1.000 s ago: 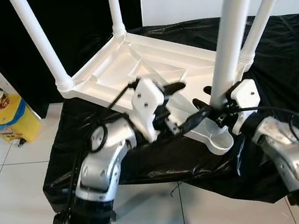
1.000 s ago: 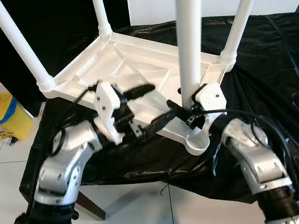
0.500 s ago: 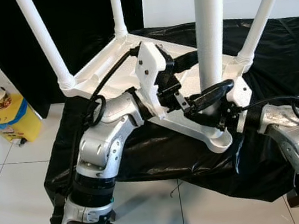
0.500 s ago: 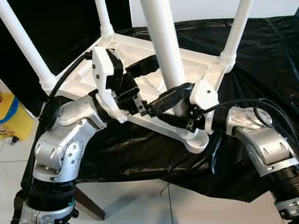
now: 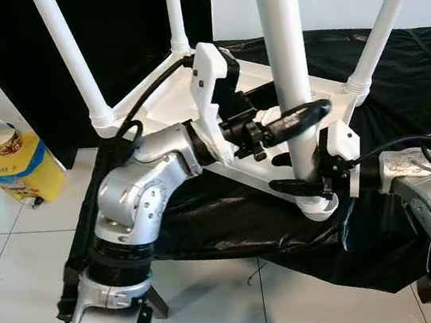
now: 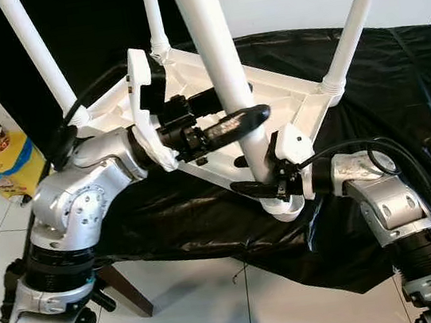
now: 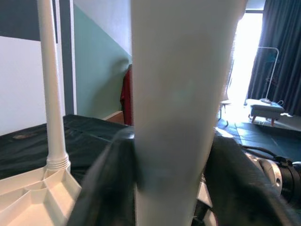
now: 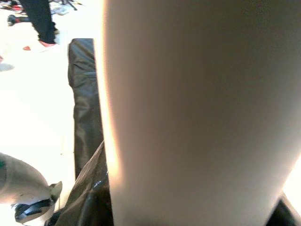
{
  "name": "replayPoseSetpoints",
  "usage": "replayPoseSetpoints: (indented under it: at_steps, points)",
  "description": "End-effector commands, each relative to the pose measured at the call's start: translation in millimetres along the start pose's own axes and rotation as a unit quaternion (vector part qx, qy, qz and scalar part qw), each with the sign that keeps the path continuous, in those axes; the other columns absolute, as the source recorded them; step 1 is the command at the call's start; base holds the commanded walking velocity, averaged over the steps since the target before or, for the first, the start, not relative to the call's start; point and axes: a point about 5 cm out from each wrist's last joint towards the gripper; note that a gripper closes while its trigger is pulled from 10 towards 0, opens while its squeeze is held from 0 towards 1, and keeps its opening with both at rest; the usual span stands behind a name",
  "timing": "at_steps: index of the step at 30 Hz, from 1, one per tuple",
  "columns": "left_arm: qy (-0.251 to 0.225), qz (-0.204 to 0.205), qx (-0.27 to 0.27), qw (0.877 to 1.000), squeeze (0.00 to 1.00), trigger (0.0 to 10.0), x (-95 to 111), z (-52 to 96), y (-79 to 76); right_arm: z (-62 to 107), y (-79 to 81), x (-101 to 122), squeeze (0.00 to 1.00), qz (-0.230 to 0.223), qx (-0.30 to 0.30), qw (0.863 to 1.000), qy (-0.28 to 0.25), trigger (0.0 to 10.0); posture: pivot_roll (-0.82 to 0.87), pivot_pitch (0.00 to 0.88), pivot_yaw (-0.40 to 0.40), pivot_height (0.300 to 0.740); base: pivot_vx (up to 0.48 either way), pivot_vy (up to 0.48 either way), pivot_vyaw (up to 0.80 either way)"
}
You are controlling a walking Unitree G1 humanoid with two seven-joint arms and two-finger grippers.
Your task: Building children table
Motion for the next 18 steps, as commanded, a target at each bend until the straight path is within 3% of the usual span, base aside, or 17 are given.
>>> replayPoseSetpoints:
  at_steps: [1, 9, 10, 12, 13, 18]
  points:
    - [0.034, 0.000, -0.135, 0.990, 0.00, 0.0, -2, -6.3, -17.3, 1.8, -4.9, 0, 0.00, 0.000, 0.000, 1.000, 0.002, 10.0, 0.01, 0.018, -0.060, 0.740, 0.000, 0.000, 0.00]
    - [0.029, -0.003, -0.126, 0.992, 0.00, 0.0, 1, -7.1, -15.4, 2.8, -7.0, 1, 0.00, 0.000, -0.001, 1.000, 0.001, 10.0, 0.01, 0.011, -0.062, 0.740, 0.000, 0.000, 0.00]
    - [0.026, -0.007, -0.117, 0.993, 0.00, 2.5, 3, -7.8, -14.1, 3.1, -9.0, 1, 0.00, -0.001, -0.009, 1.000, -0.001, 10.0, 0.01, 0.011, -0.062, 0.740, 0.000, 0.000, 0.00]
    - [0.026, -0.007, -0.117, 0.993, 0.00, 2.5, 3, -7.8, -14.1, 3.1, -9.0, 1, 0.00, -0.001, -0.009, 1.000, -0.001, 10.0, 0.01, 0.011, -0.062, 0.740, 0.000, 0.000, 0.00]
    - [0.016, -0.008, -0.082, 0.997, 0.00, 10.0, 8, -11.3, -8.6, 4.0, -15.6, 3, 1.00, -0.013, -0.039, 0.999, -0.010, 10.0, 0.00, 0.013, -0.064, 0.740, 0.000, 0.000, 0.00]
    - [0.006, -0.015, -0.027, 0.999, 0.00, 10.0, 15, -15.0, 0.0, 4.8, -21.5, 5, 1.00, -0.018, -0.068, 0.997, -0.018, 10.0, 0.00, 0.017, -0.064, 0.740, 0.000, 0.000, 0.00]
Point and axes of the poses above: a point about 5 cm out from each wrist's last joint towards the gripper, its own z axis pointing back from the gripper into the wrist, its own x axis along the axis of the wrist's last joint, y = z × x, and after that the axes turned 14 degrees about z, right-handed
